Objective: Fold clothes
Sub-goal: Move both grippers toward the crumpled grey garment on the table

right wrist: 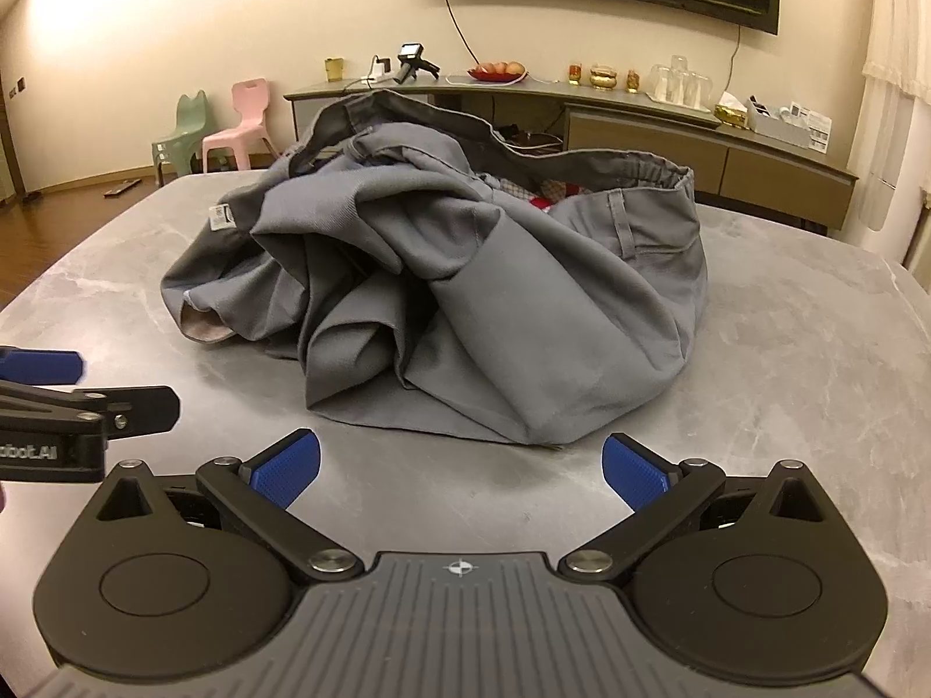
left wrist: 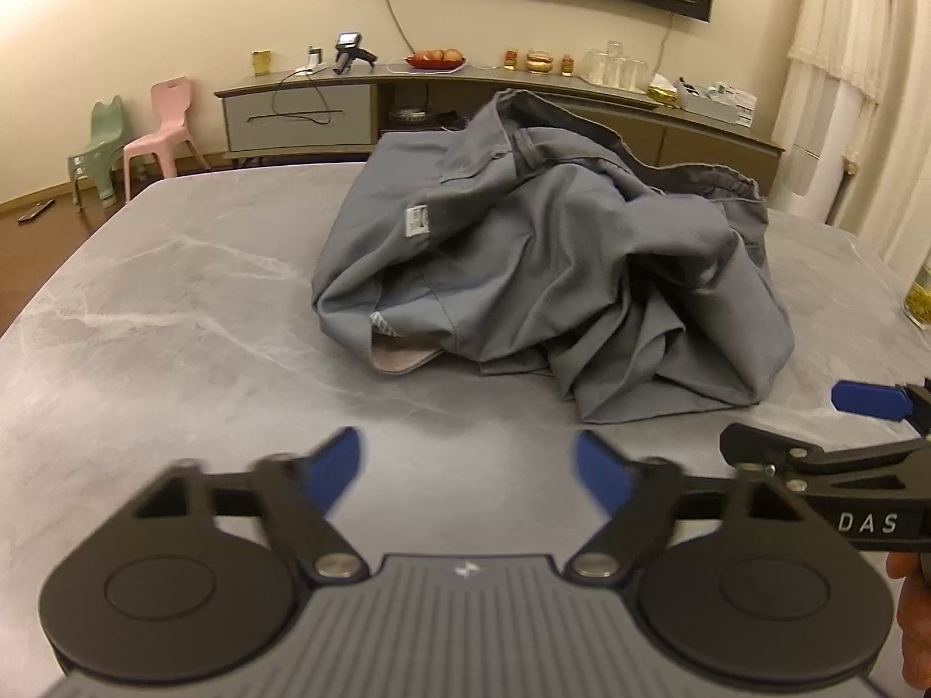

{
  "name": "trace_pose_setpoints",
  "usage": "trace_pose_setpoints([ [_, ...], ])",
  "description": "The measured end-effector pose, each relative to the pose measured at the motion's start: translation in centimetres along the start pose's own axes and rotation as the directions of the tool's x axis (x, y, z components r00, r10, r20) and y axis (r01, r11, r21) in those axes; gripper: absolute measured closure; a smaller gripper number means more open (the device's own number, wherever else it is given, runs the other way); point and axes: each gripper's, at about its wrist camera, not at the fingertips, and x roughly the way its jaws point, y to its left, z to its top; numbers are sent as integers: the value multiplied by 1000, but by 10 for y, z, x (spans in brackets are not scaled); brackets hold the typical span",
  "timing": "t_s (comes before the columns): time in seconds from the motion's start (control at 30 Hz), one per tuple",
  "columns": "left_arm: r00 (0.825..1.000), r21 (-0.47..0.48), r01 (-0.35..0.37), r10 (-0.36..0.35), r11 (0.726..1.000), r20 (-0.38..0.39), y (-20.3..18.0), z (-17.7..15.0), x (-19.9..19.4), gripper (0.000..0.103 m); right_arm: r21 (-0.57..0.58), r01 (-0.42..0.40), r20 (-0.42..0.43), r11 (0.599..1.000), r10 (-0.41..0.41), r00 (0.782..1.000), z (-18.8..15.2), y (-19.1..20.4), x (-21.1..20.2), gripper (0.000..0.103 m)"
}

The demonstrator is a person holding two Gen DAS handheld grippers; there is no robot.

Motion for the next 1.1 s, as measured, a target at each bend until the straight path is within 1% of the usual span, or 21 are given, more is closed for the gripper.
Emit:
trace_pose_setpoints([
  [0.03, 1000, 7, 1, -1, 1000, 0, -1, 0, 0, 74, 2, -8, 6, 1000, 8, 1000, 0, 0, -1, 1],
  [0.07, 1000, 14, 4, -4, 1000, 2, -2, -1, 0, 86, 1, -18, 9, 1000, 18, 1000, 0, -1, -3, 4],
  [0.1, 1000, 18, 4, -4, 1000, 4, -2, -1, -1, 102, 0, -28, 12, 1000, 28, 1000, 1, -1, -4, 19],
  [0.13, 1000, 21, 2, -2, 1000, 9, -3, -1, -2, 103, -1, -38, 16, 999, 38, 999, 1, -1, -6, 47],
  [0.17, 1000, 23, -1, 0, 1000, 13, -3, -1, -2, 103, -4, -46, 7, 999, 46, 999, 2, -1, -5, 62],
  [0.2, 1000, 26, -3, 3, 1000, 18, -3, -1, -3, 103, -2, -57, -1, 998, 57, 998, 1, -1, -5, 83],
  [0.23, 1000, 28, -6, 5, 1000, 22, -4, -1, -4, 103, -1, -66, -3, 998, 66, 998, 1, -1, -5, 100],
  [0.27, 1000, 31, -8, 8, 999, 26, -4, -1, -5, 103, -1, -74, -4, 997, 74, 997, 0, -1, -5, 102],
  [0.37, 999, 38, -16, 15, 999, 40, -5, 0, -8, 103, -5, -76, 6, 997, 76, 997, 0, 0, -7, 102],
  [0.5, 998, 48, -27, 24, 998, 57, -7, 0, -11, 102, 17, -58, 13, 998, 58, 998, 0, -3, -6, 101],
  [0.57, 997, 48, -34, 30, 998, 66, -7, 0, -13, 82, 42, -33, 14, 999, 33, 999, 0, -6, -5, 88],
  [0.6, 997, 38, -40, 37, 998, 71, -6, -1, -14, 46, 48, -21, 20, 999, 20, 1000, 0, -7, -5, 58],
  [0.63, 996, 28, -46, 43, 999, 76, -5, -1, -14, 17, 54, -8, 28, 999, 7, 1000, 0, -8, -5, 21],
  [0.67, 995, 21, -54, 52, 998, 86, -4, -2, -16, 10, 60, 4, 35, 998, -6, 999, 0, -9, -6, 8],
  [0.7, 993, 19, -61, 59, 998, 98, -3, -2, -18, 10, 58, 10, 42, 998, -12, 999, 0, -10, -7, 3],
  [0.8, 994, 14, -59, 57, 998, 96, 1, 0, -19, 9, 58, 19, 58, 998, -23, 998, 1, -11, -10, 3],
  [0.97, 997, 10, -40, 40, 999, 59, 5, 0, -16, 7, 80, 22, 42, 997, -26, 999, 1, -16, -7, 3],
  [1.1, 998, 81, -13, 9, 997, 57, 1, 22, -20, 4, 96, 31, 40, 995, -35, 999, 3, -23, -9, 3],
])
